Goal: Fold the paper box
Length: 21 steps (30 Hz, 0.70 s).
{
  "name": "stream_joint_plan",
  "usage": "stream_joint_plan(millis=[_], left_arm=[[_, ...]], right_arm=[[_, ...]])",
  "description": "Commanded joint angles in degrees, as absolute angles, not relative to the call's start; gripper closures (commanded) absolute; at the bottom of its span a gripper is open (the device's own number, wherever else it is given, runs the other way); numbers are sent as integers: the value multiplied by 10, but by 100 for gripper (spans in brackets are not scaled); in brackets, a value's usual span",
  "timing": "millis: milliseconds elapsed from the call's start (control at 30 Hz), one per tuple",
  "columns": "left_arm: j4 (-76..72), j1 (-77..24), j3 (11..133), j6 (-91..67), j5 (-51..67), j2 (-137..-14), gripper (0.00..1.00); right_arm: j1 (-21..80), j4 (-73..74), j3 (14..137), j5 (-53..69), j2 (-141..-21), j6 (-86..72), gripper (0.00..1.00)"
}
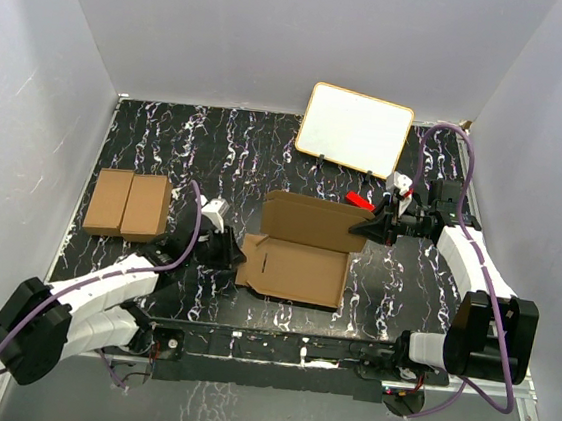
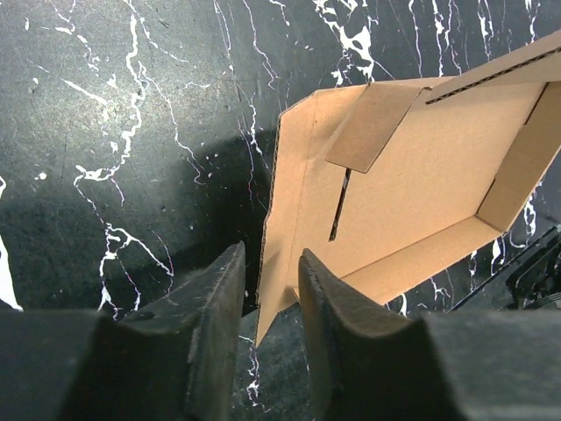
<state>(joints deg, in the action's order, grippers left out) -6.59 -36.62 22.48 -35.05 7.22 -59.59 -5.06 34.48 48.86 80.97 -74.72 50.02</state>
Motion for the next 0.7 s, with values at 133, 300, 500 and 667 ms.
stream_joint_plan(millis=[133, 300, 500, 667], left_arm=[[-99, -361, 224, -343, 84, -607, 77], [-105, -361, 229, -338, 100, -602, 95], [-122, -361, 237, -335, 129, -585, 100], [-132, -361, 252, -345, 153, -587, 100]], right_arm=[[-55, 318, 483, 846, -733, 518, 92], [-55, 318, 483, 848, -732, 518, 92], [-55, 317, 483, 848, -731, 517, 92], [-55, 306, 476, 851, -726, 506, 92]])
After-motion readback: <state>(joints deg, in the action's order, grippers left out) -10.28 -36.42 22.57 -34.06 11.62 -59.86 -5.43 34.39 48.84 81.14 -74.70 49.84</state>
